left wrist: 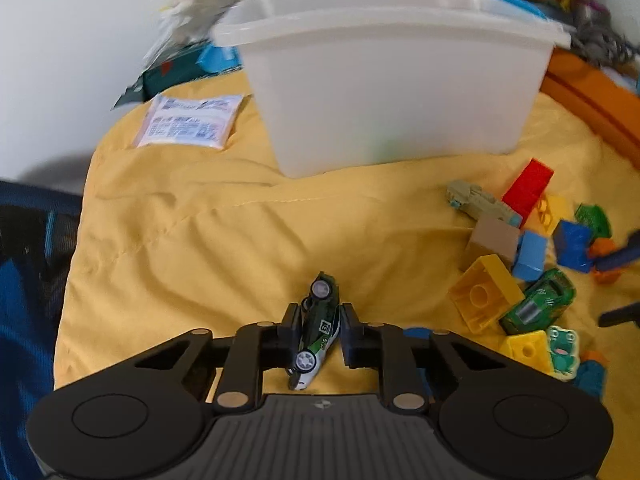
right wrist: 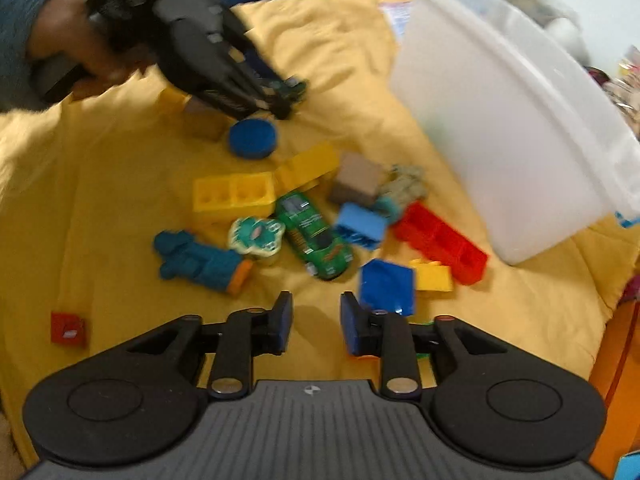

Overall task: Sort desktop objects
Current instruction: 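Return both grippers to the pile and grasp a green toy car with the left gripper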

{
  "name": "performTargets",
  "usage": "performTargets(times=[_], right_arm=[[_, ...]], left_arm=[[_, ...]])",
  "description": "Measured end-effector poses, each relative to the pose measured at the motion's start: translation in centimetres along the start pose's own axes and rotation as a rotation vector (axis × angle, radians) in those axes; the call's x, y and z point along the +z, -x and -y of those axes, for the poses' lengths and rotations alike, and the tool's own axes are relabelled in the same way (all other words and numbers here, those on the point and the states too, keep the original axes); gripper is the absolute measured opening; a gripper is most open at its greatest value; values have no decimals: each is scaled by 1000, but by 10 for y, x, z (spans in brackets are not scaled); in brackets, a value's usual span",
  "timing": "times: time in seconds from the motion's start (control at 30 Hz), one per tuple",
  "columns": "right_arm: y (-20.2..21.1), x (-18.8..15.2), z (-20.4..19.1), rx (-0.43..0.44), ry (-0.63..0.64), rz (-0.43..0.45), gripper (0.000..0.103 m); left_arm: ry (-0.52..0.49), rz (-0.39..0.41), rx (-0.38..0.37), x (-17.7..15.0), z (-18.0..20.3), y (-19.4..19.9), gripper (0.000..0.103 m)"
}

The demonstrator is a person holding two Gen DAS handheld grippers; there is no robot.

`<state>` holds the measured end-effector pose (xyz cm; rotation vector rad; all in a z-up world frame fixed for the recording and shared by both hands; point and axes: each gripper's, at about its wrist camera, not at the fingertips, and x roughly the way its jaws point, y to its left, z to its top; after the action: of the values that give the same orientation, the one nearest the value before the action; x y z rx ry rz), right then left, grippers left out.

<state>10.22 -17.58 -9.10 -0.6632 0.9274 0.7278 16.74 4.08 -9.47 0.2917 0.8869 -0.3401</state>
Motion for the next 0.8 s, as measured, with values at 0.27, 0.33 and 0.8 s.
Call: performTargets(times=[0.27,0.33,0.8], right_arm=[[-20,16,15,43,71,44,42],[-29,22,13,84,108,44,49],[10,-3,-27,-87,-12,25,33]], left_arm=[[226,-7,-319,-55,7,92,19],[270,-48,-372,-79,15,100,19],[342,-90,-411,-125,34,85,29]])
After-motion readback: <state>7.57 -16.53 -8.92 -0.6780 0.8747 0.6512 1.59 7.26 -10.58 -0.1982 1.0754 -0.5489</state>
